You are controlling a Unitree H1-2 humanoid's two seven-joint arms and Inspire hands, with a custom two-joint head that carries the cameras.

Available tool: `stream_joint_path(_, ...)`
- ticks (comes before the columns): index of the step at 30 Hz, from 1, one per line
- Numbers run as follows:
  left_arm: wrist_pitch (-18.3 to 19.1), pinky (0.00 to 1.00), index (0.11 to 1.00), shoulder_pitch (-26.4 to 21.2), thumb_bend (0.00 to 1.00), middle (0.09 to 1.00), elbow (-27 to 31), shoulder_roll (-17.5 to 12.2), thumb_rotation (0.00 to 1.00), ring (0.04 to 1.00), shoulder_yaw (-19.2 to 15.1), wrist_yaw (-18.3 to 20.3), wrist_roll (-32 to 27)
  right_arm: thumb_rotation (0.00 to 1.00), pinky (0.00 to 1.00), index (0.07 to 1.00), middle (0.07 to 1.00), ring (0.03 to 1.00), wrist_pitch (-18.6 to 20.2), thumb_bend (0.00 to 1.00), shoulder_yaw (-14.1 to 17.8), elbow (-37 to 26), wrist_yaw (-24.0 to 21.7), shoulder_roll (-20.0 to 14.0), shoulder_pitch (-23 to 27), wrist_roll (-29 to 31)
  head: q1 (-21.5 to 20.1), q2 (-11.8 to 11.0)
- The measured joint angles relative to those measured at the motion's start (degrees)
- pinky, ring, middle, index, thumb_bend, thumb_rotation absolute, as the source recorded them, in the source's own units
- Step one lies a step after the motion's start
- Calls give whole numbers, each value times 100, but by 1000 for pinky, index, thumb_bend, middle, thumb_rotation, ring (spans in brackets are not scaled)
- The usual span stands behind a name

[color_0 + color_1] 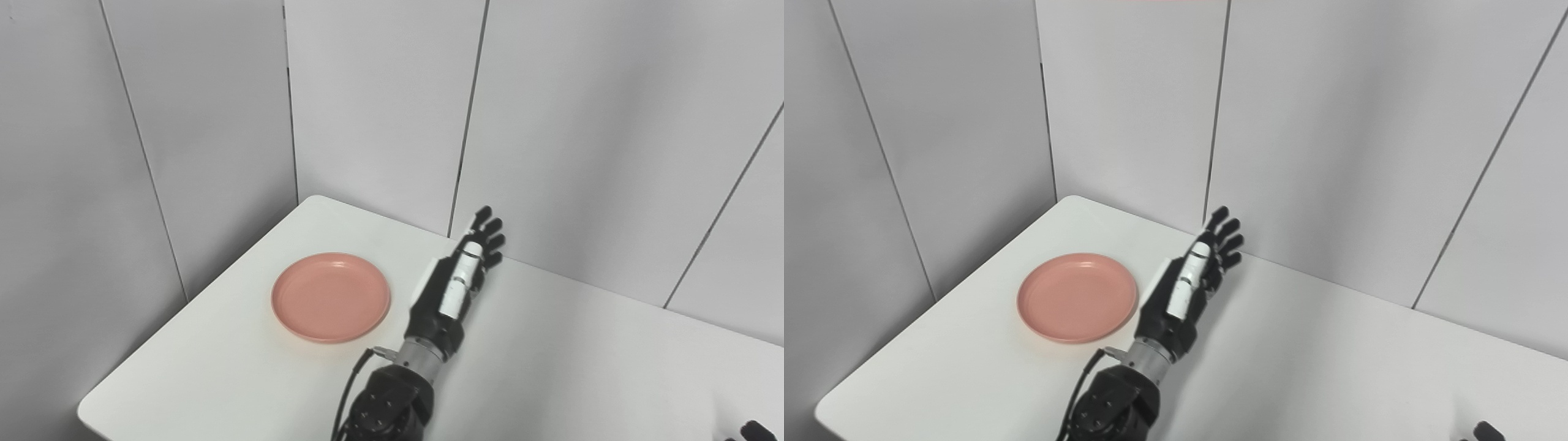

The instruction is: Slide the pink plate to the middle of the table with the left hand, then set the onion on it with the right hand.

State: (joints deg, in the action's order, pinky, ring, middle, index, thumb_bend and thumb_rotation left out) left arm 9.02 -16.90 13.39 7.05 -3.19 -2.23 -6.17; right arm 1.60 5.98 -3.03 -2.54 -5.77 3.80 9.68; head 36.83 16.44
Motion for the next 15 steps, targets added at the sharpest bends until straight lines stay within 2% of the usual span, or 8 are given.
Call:
stream_joint_path(3, -5, 977, 973, -45, 402, 988, 135, -117, 1000, 977, -208, -74, -4, 963, 646, 793, 852, 809, 0, 273, 6, 0, -3, -5, -2, 2, 52, -26)
stream_joint_path(7, -18, 968, 987, -77, 402, 988, 342, -148, 1000, 973, -480, -225, -78, 962, 634, 790, 849, 801, 0, 248, 2, 2, -1, -6, 4, -5, 53, -26)
stream_joint_path(15, -62, 977, 991, -165, 361, 988, 816, -560, 1000, 979, -1138, -580, -131, 981, 609, 769, 832, 780, 1, 214, 20, 23, 1, -10, 25, -7, 105, -18)
